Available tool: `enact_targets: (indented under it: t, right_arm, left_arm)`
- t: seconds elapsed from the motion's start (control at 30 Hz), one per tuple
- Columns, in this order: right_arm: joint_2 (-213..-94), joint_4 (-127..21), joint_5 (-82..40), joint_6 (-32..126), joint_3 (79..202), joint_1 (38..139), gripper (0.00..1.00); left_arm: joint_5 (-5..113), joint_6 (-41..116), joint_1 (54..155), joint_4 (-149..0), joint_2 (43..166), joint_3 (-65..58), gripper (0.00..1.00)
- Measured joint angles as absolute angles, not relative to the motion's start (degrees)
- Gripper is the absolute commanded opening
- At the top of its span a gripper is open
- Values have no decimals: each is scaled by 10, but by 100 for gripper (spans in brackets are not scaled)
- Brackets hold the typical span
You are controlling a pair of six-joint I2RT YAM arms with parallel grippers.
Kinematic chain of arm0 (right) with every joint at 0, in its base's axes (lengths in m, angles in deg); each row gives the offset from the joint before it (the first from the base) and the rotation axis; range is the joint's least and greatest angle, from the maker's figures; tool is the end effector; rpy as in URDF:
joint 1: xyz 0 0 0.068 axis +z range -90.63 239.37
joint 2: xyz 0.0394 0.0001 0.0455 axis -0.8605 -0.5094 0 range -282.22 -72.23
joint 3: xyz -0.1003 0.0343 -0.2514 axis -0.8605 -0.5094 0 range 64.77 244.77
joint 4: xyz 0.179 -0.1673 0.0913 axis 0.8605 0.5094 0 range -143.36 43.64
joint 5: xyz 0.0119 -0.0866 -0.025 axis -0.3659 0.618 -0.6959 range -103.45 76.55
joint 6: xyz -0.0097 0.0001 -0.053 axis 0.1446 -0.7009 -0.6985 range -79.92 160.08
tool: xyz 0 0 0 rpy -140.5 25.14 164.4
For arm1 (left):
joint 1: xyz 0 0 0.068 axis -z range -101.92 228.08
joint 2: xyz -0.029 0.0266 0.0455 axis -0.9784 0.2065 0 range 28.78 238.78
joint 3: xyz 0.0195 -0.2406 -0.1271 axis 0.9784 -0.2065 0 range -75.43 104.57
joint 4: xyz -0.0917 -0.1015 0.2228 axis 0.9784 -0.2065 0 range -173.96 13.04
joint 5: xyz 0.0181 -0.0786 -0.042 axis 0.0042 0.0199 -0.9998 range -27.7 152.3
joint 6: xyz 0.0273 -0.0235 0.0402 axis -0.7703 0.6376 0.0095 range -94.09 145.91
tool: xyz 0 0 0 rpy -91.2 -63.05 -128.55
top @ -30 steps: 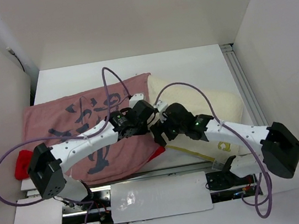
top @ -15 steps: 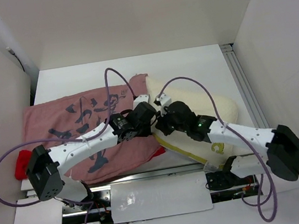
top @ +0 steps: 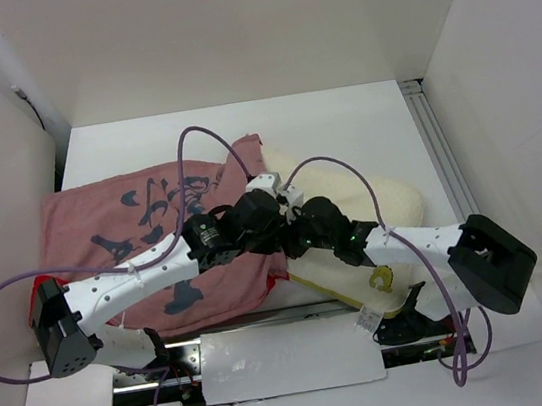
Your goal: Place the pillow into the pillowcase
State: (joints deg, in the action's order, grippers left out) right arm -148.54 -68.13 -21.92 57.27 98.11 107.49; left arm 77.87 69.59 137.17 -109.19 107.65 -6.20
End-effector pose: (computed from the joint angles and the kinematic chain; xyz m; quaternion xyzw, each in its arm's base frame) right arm 0.1790 0.2074 0.1953 -0.2648 0.8146 0.3297 0.3970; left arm 0.1629 -0.2537 0.3182 0.0666 0.9039 -0.2384 0.3488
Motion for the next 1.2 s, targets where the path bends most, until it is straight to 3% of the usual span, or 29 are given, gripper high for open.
enact_targets:
  t: [0.07, 0.1, 0.13, 0.17, 0.2, 0.23, 0.33, 0.5, 0.8, 1.03, 1.1, 1.2]
  right_arm:
    - [-1485, -694, -221, 579, 975, 1074, 31]
    - [-1483, -693, -222, 583, 975, 1074, 46]
    - [-1477, -686, -221, 582, 977, 1072, 67]
    - [-1467, -669, -209, 585, 980, 1072, 76]
    - [-1455, -650, -201, 589, 982, 1069, 93]
    - [-1440, -629, -179, 593, 987, 1067, 97]
    - [-1393, -555, -102, 607, 1001, 1062, 100]
    - [-1353, -464, 2, 632, 1023, 1048, 100]
    - [-1393, -439, 35, 595, 1096, 938, 100]
    - [-1515, -472, -27, 547, 1198, 824, 100]
    - [-1541, -477, -69, 521, 1226, 801, 100]
    - [-1597, -478, -133, 480, 1293, 781, 100]
  left_arm:
    - [779, 699, 1372, -1097, 1081, -62, 7]
    - [780, 701, 1372, -1101, 1084, -61, 21]
    - [782, 702, 1372, -1109, 1089, -59, 29]
    - [788, 706, 1372, -1126, 1095, -56, 37]
    - [790, 712, 1371, -1143, 1098, -53, 50]
    - [791, 711, 1369, -1159, 1102, -48, 54]
    - [797, 727, 1353, -1195, 1113, -25, 62]
    - [791, 723, 1270, -1215, 1127, 16, 66]
    - [736, 599, 1125, -1164, 1290, 202, 67]
    - [751, 530, 1112, -1175, 1511, 450, 53]
    - [752, 526, 1112, -1186, 1552, 482, 48]
    - [754, 526, 1111, -1211, 1572, 477, 48]
